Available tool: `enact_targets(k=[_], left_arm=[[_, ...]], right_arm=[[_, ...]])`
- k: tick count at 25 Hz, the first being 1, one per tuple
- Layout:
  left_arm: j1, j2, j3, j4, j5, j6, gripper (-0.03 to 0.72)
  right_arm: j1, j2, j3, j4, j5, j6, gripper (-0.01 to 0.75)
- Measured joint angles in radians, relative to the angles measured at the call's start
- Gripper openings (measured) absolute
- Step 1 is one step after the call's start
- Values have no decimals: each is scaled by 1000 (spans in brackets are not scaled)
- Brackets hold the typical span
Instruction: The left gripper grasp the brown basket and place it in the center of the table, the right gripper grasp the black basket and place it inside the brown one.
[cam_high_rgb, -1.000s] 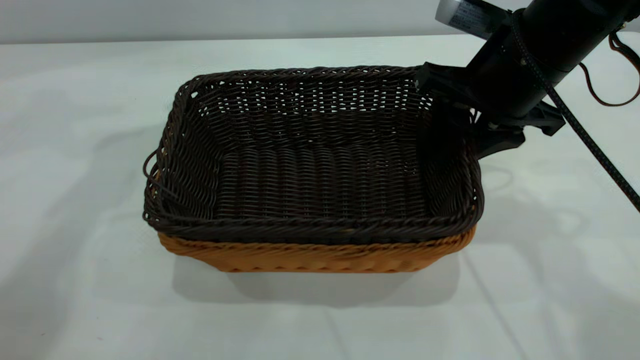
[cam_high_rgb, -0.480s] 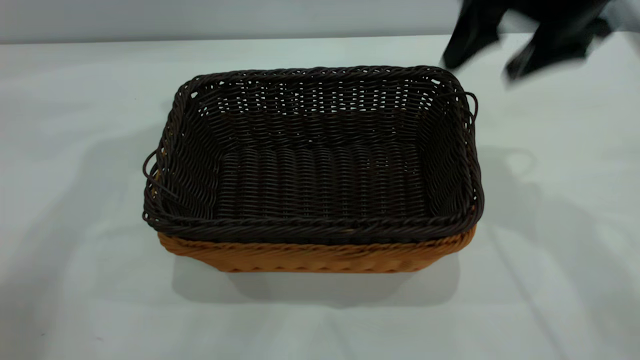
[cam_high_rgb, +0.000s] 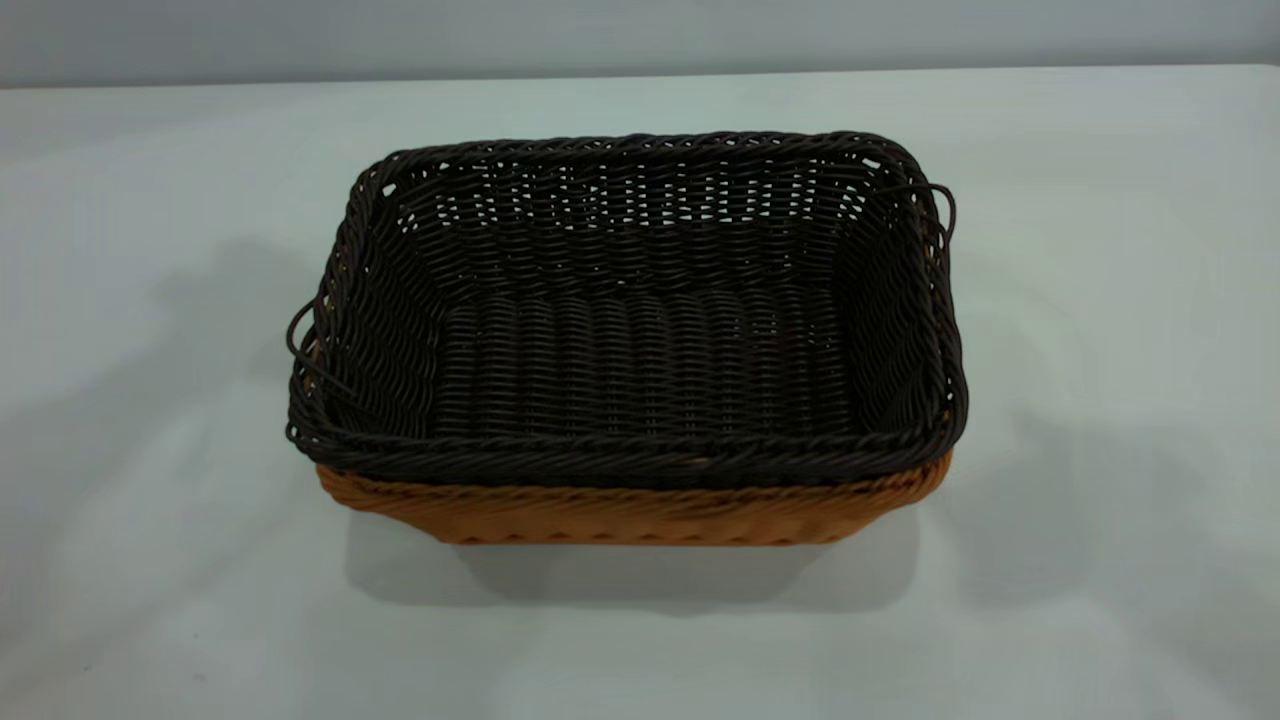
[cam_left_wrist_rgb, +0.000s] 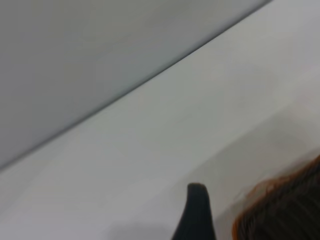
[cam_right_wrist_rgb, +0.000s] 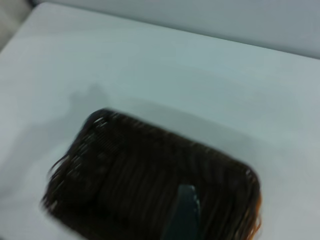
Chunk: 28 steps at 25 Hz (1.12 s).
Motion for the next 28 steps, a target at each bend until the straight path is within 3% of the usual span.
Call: enact_targets(k=[5,11,21,28], left_arm=[[71,-168,126,106,85,-197,580],[80,-417,428,185,84,-333,580],[80,-834,835,193,123,-356,580],[80,-1076,1017,196,169,-355,580]], right_arm=[[0,-205,60,-8,124,0,594],[0,-444,234,-13,173,6,594],[0,-770,497,-105,197,101,594],[0,-954,511,-362,273,269,594]])
